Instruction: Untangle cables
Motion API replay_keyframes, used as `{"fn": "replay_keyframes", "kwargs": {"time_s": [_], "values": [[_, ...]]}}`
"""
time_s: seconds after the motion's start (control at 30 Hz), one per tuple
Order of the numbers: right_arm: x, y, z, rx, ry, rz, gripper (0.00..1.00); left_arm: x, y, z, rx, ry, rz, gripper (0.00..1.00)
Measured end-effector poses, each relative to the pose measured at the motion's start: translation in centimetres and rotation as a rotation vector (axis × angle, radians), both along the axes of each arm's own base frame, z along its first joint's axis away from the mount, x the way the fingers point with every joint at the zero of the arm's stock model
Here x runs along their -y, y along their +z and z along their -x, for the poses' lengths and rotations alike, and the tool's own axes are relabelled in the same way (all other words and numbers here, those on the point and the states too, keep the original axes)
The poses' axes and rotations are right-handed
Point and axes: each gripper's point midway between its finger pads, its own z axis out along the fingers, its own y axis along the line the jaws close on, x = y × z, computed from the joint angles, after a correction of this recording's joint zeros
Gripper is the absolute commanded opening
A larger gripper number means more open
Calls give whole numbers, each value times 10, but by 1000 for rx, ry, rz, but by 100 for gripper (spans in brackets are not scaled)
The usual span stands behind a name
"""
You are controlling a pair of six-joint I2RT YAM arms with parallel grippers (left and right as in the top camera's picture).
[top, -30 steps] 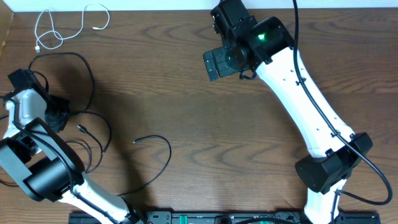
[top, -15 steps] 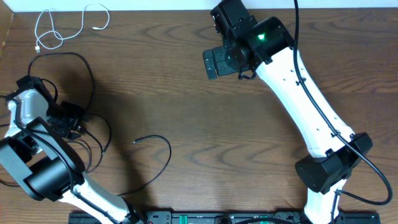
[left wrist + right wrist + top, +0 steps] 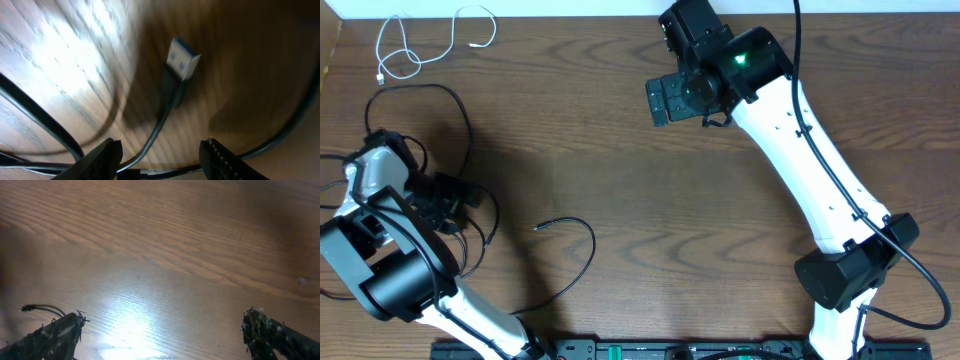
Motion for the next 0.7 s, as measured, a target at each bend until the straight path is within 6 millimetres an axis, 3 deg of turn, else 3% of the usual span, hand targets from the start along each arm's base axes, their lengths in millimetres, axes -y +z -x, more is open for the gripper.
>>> {"fn": "replay_keyframes", "kwargs": {"time_s": [0.13,0.27,0.33,0.4,0.47,0.7], "values": [[0,0,0,-4,-23,-10,99,8,-7,9,-26,-5,19,55],[0,0,0,-8,-37,-18,99,16,-13,18,-46,-9,42,46],[-1,0,0,-10,-40,-21,99,17,-14,16,-20,-12,32,46],[0,0,0,-10,-42,-21,99,17,-14,16,-6,-9,22,32],[-1,0,0,-10,-44,-23,99,17,-14,17,-1,-12,16,8],[-1,0,0,-11,-44,-23,99,22,-13,22,-19,-9,36,8]]}}
